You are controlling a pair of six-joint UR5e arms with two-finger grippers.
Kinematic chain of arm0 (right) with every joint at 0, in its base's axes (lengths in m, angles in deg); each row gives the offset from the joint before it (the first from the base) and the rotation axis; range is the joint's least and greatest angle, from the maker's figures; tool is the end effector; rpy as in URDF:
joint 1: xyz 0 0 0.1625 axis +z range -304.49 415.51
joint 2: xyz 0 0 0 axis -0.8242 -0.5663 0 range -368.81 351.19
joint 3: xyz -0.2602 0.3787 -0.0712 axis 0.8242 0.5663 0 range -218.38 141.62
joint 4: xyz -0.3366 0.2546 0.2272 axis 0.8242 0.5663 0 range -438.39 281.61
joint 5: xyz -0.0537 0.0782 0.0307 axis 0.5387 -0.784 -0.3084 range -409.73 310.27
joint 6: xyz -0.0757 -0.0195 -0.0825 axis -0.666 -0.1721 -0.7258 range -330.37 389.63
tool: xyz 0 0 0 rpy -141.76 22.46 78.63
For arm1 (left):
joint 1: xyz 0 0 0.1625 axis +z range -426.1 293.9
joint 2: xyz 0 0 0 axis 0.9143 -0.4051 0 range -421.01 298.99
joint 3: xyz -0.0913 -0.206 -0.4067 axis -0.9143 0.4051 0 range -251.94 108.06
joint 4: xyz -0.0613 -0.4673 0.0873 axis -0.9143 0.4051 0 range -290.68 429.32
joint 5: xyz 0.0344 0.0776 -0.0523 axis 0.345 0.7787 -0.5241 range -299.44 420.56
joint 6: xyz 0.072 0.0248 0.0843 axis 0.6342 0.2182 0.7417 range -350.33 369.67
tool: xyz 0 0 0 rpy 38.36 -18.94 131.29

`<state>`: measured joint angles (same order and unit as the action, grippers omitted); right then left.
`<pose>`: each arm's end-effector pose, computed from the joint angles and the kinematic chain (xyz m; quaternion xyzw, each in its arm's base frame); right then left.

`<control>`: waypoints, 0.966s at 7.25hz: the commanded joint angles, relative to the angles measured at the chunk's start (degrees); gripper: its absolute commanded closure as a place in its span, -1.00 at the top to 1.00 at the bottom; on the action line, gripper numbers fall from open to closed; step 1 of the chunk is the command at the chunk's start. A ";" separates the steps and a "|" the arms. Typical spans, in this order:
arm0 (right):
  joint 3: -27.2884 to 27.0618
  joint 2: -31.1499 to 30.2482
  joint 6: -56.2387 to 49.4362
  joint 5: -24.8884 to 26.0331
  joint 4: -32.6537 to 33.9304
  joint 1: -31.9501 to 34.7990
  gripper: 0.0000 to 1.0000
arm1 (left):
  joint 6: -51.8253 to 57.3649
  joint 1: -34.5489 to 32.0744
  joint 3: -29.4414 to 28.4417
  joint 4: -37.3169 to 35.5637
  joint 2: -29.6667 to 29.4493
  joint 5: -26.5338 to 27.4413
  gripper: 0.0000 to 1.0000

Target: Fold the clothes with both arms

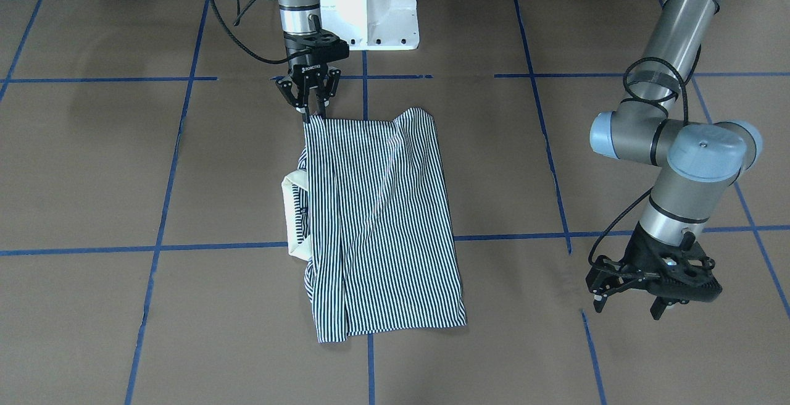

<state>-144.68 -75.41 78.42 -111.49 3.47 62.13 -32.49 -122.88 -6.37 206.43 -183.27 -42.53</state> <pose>-0.6539 -0.2642 0.2883 0.3632 -0.2690 -0.1691 0.8758 0.3770 -0.7717 0.4749 0.3008 0.3602 -0.0163 0.8829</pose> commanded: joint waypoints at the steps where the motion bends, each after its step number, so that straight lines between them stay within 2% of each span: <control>1: 0.22 0.07 -0.36 0.06 -0.03 0.06 -0.46 | 0.06 0.00 0.00 0.00 0.00 0.00 1.00; 2: 0.13 0.16 -0.36 0.06 -0.03 0.06 -0.90 | -0.03 0.00 0.00 0.00 0.00 0.00 1.00; 3: 0.13 0.16 -0.36 0.06 -0.03 0.40 -0.97 | 0.06 0.00 0.00 0.00 0.00 0.00 1.00; 6: -0.83 -0.54 -0.27 0.06 -0.20 1.46 -0.98 | -0.03 0.43 0.00 0.00 0.00 0.00 1.00; 7: -1.97 -2.81 0.69 0.15 -0.46 1.55 -0.98 | -0.03 0.53 -0.09 0.00 0.00 0.00 1.00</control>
<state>-145.66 -76.34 78.37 -111.43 3.21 63.46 -32.49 -122.53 -6.42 206.43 -183.27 -42.53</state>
